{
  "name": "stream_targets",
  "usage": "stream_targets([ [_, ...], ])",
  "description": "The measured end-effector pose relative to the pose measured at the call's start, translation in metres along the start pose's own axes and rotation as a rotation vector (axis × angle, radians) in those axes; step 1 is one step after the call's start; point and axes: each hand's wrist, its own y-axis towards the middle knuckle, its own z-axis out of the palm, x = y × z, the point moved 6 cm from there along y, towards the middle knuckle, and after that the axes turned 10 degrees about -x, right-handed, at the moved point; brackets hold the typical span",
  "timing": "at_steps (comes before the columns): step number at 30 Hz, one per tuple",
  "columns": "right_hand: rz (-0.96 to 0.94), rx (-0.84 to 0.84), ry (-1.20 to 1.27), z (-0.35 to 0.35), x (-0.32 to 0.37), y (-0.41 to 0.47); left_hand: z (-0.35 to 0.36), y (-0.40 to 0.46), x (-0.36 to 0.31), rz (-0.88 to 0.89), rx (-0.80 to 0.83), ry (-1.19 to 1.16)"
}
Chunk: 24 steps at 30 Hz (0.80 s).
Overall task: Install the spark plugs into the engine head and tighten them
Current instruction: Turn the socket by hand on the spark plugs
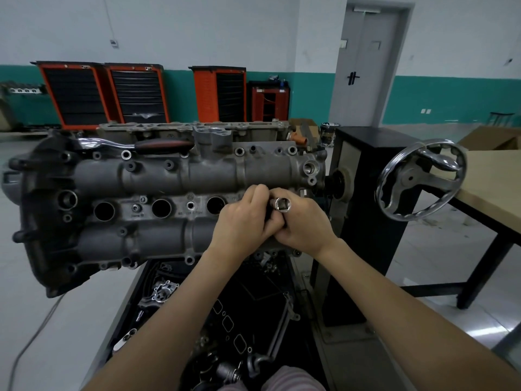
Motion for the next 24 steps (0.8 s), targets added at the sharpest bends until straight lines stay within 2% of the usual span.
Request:
stream_targets([
  [4, 0.008, -0.001, -0.021, -0.0007, 0.0001, 0.0009, 0.0010, -0.0009, 0.0016, -0.006, 0.006, -0.006],
  [10, 0.018, -0.098, -0.048, -0.0030, -0.0002, 0.0018, 0.0001, -0.0039, 0.0075, 0.014, -0.048, -0.005],
  [20, -0.044, 0.019, -0.035, -0.0004, 0.0065, 0.0013, -0.0003, -0.0025, 0.0037, -0.049, 0.021, -0.090],
  [24, -0.023, -0.086, -0.032, -0.0043, 0.0029, 0.0014, -0.0006, -0.0032, 0.0053, -0.021, -0.009, -0.054],
])
